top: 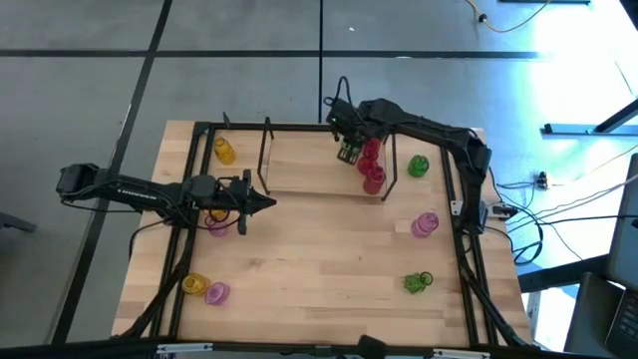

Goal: Sort vases onto shelf
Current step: Put the left green vase on the shelf, then put the bottom green vase on the shelf aligned with the other green vase

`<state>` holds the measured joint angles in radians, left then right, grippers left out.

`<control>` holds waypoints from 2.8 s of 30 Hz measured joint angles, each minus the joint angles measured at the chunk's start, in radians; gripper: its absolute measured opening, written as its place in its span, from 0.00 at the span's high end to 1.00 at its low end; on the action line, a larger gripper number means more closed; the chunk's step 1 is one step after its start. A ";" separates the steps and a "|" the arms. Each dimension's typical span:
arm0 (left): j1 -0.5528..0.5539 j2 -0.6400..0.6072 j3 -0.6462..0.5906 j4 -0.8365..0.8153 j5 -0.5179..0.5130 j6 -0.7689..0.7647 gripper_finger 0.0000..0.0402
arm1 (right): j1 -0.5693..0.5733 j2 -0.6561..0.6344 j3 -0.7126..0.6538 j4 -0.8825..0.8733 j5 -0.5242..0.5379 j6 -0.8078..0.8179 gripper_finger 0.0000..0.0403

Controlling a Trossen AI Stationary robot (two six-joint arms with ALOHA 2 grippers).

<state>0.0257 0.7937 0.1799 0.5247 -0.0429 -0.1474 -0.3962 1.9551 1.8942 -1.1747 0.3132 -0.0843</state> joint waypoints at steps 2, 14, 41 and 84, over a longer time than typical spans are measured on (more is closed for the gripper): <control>0.000 0.000 0.000 -0.001 0.000 0.000 1.00 | -0.004 0.010 0.000 0.000 0.000 0.000 0.95; 0.000 0.000 -0.001 0.000 0.000 0.000 1.00 | -0.018 0.026 0.000 0.005 -0.017 -0.001 0.95; 0.000 0.000 -0.001 0.000 0.000 0.000 1.00 | -0.017 0.025 -0.025 0.045 -0.016 0.003 0.95; 0.000 0.000 0.000 -0.001 0.005 0.000 1.00 | 0.058 -0.262 0.032 -0.195 -0.072 0.153 0.67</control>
<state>0.0256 0.7933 0.1799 0.5237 -0.0380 -0.1474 -0.3378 1.6932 1.9258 -1.3701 0.2407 0.0683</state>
